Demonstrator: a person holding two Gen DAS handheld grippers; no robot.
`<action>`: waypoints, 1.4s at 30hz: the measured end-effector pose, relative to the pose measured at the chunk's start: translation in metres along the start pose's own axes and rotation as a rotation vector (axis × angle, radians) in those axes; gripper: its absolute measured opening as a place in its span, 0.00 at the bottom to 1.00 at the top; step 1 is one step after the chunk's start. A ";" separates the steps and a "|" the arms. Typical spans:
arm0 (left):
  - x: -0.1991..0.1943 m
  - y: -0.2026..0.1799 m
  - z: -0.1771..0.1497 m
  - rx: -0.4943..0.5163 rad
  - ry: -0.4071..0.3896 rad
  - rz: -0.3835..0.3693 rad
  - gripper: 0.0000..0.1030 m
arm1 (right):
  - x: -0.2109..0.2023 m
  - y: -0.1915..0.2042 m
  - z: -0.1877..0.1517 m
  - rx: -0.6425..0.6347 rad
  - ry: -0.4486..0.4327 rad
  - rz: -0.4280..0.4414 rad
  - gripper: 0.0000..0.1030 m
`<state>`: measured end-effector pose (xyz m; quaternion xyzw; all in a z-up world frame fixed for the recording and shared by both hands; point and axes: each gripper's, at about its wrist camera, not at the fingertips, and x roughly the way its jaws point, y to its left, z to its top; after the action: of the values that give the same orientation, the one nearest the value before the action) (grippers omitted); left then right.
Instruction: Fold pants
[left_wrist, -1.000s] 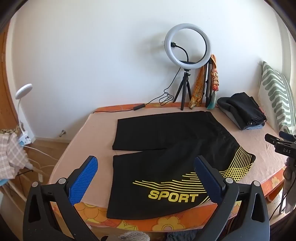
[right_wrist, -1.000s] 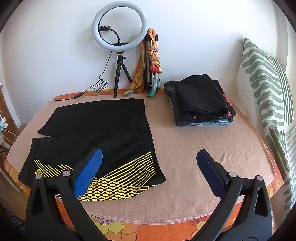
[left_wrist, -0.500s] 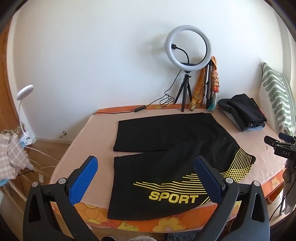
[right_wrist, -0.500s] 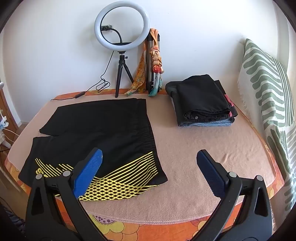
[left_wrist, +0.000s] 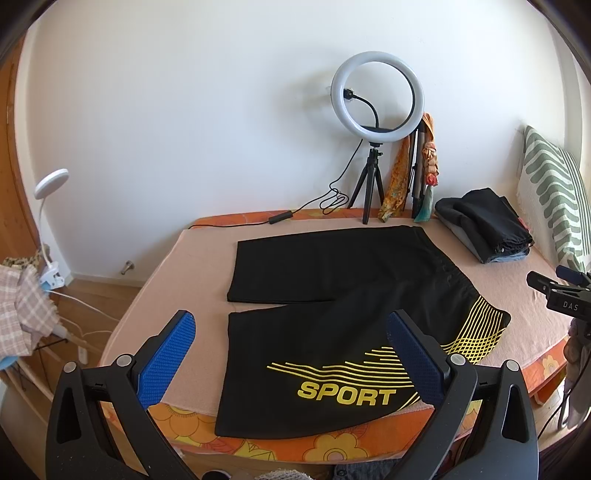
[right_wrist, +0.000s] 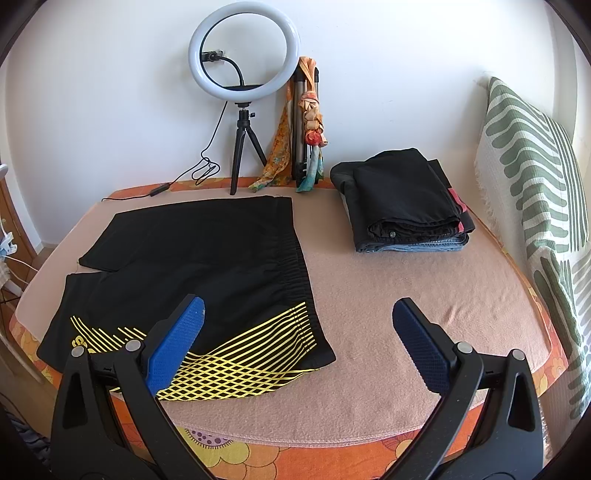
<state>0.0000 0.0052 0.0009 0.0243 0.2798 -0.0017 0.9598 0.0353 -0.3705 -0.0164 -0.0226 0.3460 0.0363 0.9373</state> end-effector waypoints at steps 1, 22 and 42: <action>0.000 0.000 0.000 0.001 0.001 0.000 1.00 | 0.000 0.000 0.000 0.000 0.000 0.000 1.00; -0.002 0.000 0.005 0.003 0.001 0.001 1.00 | -0.001 0.000 0.001 0.002 0.000 0.003 1.00; -0.003 -0.002 0.003 0.002 0.000 -0.003 1.00 | -0.001 0.001 0.001 0.003 -0.001 0.004 1.00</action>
<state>-0.0007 0.0028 0.0050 0.0250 0.2799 -0.0033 0.9597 0.0350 -0.3691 -0.0156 -0.0204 0.3457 0.0376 0.9374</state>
